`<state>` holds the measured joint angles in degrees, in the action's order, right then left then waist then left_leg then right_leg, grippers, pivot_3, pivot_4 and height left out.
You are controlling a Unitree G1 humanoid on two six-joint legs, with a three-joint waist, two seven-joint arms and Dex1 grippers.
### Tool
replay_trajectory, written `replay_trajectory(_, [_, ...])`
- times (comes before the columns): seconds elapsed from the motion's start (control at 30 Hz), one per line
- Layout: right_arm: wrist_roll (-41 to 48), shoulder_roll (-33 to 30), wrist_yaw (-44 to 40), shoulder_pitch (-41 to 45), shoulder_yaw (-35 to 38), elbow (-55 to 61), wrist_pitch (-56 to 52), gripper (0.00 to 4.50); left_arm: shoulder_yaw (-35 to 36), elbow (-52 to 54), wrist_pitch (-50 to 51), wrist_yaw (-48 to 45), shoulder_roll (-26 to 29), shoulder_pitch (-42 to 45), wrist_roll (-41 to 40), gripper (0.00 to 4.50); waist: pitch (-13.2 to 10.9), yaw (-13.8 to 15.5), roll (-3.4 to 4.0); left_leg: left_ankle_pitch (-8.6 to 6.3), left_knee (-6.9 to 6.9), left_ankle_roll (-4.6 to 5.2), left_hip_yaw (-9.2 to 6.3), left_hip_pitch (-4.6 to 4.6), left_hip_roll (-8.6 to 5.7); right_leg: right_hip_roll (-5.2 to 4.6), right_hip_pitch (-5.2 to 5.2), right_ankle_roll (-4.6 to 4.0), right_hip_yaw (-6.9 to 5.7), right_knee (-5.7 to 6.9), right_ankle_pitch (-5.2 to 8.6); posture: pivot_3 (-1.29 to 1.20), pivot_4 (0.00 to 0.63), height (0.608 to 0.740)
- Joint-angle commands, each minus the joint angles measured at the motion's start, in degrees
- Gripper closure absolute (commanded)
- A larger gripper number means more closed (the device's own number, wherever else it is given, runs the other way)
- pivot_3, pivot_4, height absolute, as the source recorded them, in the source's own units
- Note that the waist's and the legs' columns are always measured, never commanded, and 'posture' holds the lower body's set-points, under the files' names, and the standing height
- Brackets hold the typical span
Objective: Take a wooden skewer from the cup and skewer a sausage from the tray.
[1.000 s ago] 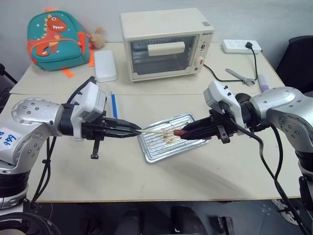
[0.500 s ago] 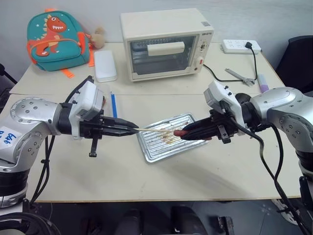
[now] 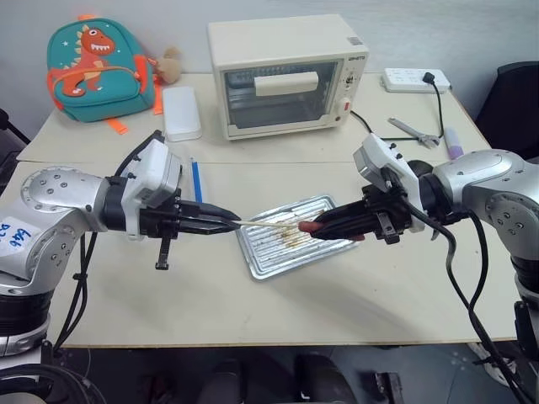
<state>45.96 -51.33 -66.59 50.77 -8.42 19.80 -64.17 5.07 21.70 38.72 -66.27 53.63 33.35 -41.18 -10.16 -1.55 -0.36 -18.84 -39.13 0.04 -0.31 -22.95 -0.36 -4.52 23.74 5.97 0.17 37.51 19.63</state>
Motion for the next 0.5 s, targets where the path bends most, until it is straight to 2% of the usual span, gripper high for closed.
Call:
replay_trajectory(0.03, [1.7,0.2,0.4,1.5,2.5,1.7,-0.3,3.87,0.2,0.4,-1.1,-0.1,-0.3,1.1,0.1,4.5,0.0,0.0,0.0,0.0,0.0,0.0,0.0,0.0,0.0,0.0,0.0,0.0,0.0,0.0,0.0,0.0,0.15,0.74])
replay_trajectory(0.5, [3.4,1.1,1.9,2.6,3.1,1.5,-1.7,3.87,0.1,1.0,-0.8,-0.2,-0.9,1.0,0.3,4.5,0.0,0.0,0.0,0.0,-0.01,0.0,0.0,0.0,0.0,0.0,0.0,0.0,0.0,0.02,0.0,0.0,0.15,0.74])
